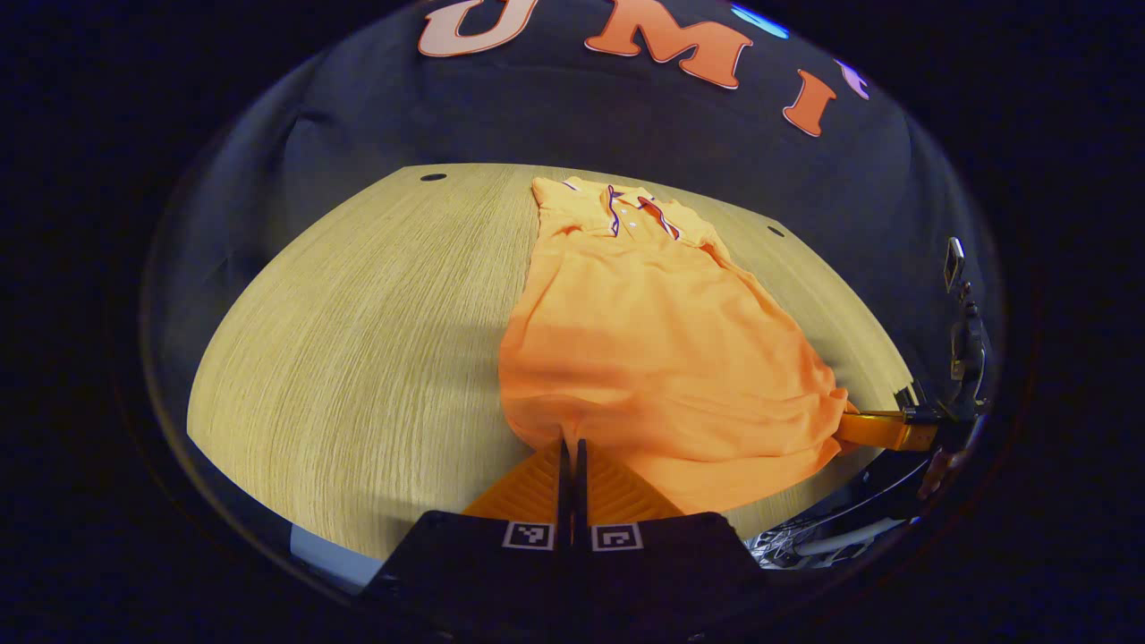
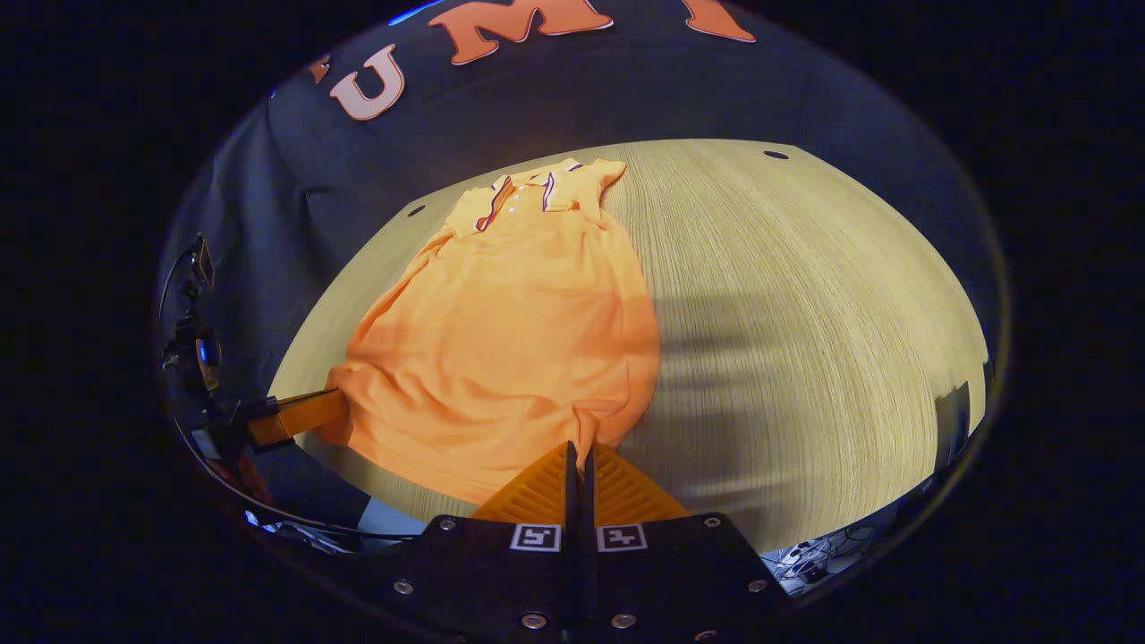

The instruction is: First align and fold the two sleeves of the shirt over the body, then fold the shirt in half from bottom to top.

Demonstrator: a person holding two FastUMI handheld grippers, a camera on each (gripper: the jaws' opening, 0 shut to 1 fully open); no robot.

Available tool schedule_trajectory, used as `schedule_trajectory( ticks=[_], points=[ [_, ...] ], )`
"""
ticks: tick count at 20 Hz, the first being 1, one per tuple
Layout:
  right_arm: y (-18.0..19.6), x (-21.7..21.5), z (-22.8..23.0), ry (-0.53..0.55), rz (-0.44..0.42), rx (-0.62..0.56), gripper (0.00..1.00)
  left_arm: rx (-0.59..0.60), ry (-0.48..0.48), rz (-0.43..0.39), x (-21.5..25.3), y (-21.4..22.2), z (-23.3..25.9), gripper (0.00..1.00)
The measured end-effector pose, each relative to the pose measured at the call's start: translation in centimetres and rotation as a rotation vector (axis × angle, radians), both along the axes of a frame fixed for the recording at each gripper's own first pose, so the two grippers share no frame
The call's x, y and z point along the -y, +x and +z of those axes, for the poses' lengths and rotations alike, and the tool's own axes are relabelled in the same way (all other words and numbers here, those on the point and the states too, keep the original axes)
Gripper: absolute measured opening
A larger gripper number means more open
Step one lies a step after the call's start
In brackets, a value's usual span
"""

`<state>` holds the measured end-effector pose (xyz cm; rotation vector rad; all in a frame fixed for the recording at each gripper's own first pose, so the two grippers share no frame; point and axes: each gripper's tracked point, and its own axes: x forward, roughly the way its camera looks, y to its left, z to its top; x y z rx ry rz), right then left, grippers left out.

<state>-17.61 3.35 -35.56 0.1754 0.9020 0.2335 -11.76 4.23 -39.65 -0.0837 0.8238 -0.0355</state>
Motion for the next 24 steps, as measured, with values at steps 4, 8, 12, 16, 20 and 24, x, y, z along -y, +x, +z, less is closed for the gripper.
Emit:
schedule_trajectory(
  ticks=[4, 8, 12, 16, 20, 24],
  points=[
    [0.8, 0.4, 1.3, -0.032, 0.023, 0.01, 0.05, -0.05, -0.006, -0.005, 0.3, 0.4, 1.4, 0.01],
    [1.4, 0.3, 2.4, -0.028, 0.056, 0.012, 0.0, -0.095, -0.018, -0.003, 0.7, 1.4, 3.0, 0.01],
    [2.5, 0.4, 3.9, -0.01, 0.083, -0.004, 0.0, -0.117, 0.008, -0.03, 1.1, 2.7, 5.4, 0.01],
    [4.1, 0.8, 5.9, -0.037, 0.135, 0.019, 0.01, -0.125, -0.005, -0.033, 1.5, 4.4, 7.4, 0.01],
    [5.7, 0.3, 7.4, -0.057, 0.177, 0.019, 0.0, -0.167, -0.015, -0.032, 1.3, 6.0, 8.6, 0.01],
    [7.3, 0.1, 8.5, -0.069, 0.171, 0.001, 0.01, -0.202, -0.043, -0.042, 1.1, 8.3, 9.5, 0.01]
  ],
)
